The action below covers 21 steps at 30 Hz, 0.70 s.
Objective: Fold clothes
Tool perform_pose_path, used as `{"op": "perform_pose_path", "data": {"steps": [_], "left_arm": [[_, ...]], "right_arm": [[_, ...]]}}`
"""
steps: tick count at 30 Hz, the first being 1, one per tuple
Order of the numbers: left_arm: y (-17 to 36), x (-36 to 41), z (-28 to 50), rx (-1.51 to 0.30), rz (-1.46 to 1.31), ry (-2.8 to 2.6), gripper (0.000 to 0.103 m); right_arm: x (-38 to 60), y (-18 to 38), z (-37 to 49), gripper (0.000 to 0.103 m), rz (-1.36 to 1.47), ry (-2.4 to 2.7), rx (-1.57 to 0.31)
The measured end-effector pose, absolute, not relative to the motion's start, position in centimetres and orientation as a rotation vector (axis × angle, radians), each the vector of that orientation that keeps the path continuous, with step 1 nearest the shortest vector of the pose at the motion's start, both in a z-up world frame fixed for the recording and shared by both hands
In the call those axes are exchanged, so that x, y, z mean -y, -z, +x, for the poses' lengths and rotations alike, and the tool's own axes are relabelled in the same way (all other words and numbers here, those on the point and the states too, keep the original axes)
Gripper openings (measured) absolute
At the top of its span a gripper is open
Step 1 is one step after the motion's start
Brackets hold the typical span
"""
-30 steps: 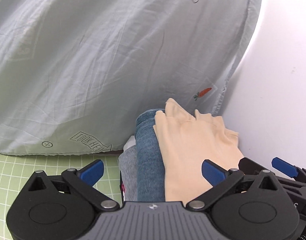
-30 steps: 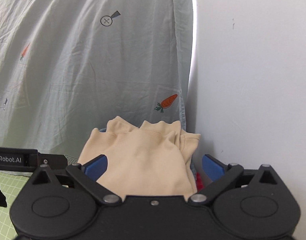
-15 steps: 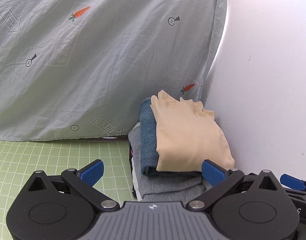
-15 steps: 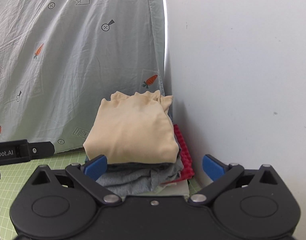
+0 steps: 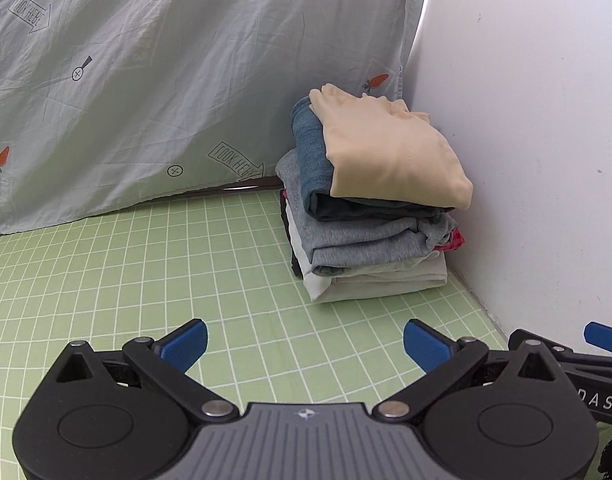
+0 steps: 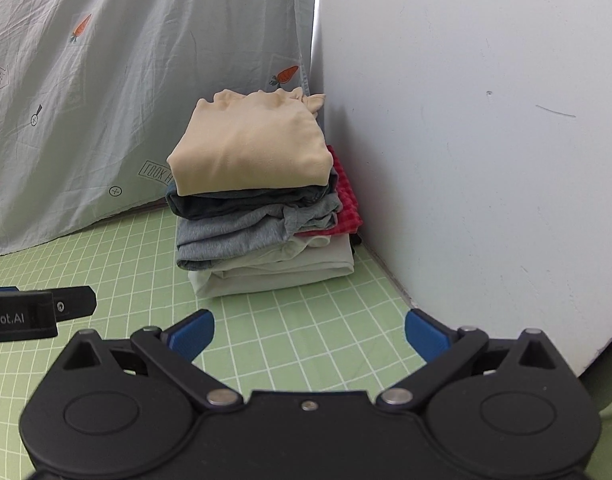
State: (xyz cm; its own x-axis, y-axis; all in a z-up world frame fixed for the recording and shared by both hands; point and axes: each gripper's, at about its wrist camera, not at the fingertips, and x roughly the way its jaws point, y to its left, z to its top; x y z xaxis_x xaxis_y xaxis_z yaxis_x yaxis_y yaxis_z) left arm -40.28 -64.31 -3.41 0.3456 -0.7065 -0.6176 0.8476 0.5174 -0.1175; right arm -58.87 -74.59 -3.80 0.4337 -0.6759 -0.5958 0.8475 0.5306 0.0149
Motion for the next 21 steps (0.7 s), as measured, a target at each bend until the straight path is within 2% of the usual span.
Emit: {"op": "perform_pose_path", "data": {"steps": [21], "left_arm": [[2.7, 63.2, -41.6, -0.628, 0.244, 1.054, 0.103]], "right_arm": [[72.8, 3.1, -59.6, 0.103, 0.320, 0.967, -0.556]]}}
